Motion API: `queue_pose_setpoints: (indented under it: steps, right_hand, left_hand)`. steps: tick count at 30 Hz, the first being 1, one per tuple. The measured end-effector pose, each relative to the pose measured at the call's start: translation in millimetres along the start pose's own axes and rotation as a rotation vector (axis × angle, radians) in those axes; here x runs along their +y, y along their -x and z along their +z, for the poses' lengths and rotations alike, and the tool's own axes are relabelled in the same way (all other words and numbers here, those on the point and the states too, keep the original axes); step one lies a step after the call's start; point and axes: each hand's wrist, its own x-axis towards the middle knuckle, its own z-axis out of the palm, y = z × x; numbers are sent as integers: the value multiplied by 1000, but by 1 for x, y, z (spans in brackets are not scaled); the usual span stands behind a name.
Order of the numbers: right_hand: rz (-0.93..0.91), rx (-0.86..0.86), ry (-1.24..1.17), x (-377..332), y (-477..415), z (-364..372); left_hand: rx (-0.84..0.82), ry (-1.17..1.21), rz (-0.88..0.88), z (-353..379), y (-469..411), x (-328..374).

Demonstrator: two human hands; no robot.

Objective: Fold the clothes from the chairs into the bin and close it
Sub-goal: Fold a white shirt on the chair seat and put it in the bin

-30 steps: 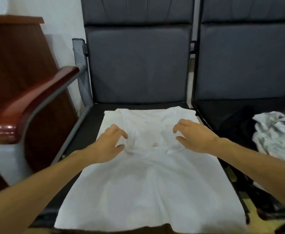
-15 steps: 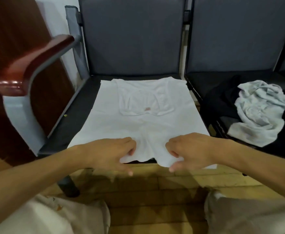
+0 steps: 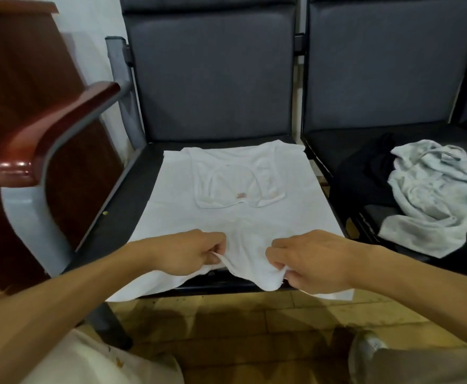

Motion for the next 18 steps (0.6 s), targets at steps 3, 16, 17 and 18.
queue_pose_setpoints:
  steps: [3,16,17,18]
  right_hand:
    - [-7,-36,-75,4,-8,-5]
    - [423,127,-953,37,-25,-30]
    - [469,143,-1039,37,-26,-32]
    - [505,172,-1108,38,-29,-33]
  left_hand:
    - [27,84,-29,-3,-4,2]
    - [254,508,-291,-21,-25,-3]
    - [270,537,-325,-23,-27,-2]
    - [292,556,-354,-24,-28,-2]
